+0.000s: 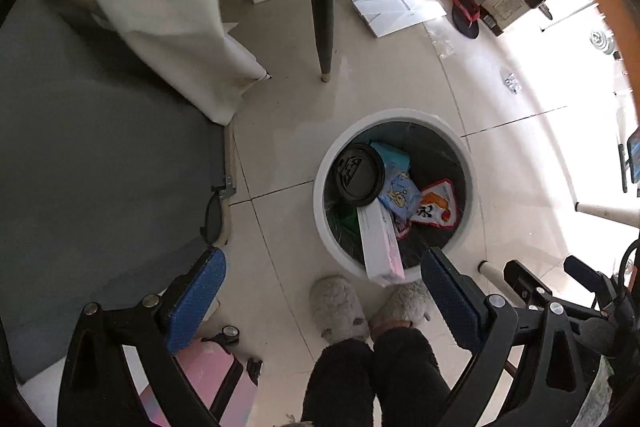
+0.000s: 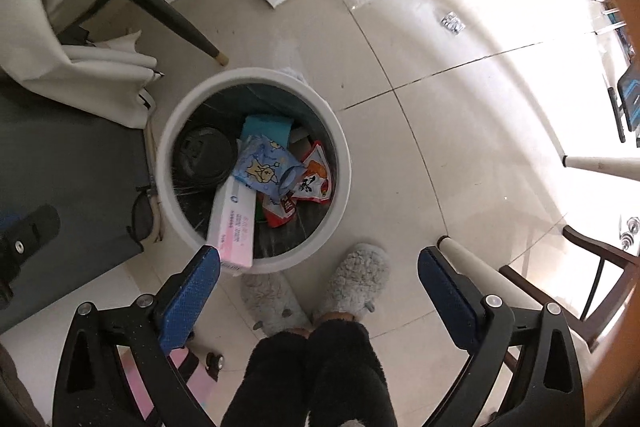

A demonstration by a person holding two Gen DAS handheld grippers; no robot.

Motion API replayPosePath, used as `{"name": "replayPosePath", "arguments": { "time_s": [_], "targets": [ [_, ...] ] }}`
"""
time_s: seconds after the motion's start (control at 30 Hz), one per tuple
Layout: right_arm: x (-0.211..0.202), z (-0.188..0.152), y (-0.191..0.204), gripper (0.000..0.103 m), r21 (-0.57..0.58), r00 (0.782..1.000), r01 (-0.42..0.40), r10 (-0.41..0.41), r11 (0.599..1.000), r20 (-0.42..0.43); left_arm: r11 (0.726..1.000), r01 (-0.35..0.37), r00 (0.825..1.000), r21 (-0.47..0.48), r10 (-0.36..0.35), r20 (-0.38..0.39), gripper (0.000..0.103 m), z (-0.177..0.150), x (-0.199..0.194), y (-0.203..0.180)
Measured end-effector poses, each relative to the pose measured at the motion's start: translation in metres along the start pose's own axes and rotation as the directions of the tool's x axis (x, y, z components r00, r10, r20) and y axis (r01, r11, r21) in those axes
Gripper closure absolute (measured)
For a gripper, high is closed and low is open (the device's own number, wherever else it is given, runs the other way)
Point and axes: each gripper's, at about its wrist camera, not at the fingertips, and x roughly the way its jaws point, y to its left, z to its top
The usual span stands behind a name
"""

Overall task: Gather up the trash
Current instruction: 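Raise both tools from the bin back toward the table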

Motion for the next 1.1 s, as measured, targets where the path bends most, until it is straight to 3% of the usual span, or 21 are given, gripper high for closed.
{"name": "replayPosePath", "arguments": {
  "time_s": [0.8, 1.1],
  "targets": [
    [-0.29, -0.082, -0.008, 0.003, -0.014, 0.985, -0.054, 0.056, 0.998, 0.161, 0.999, 0.008, 0.993, 0.038, -0.012, 0.118, 0.003, -0.075, -0.251, 0.001],
    [-0.38, -0.095, -0.028, 0.003, 0.074, 0.958, -0.181, 0.159, 0.981, 0.238, 0.997, 0.001, 0.975, 0.083, -0.019, 0.223, 0.003, -0.079, -0.336, -0.013]
  ]
}}
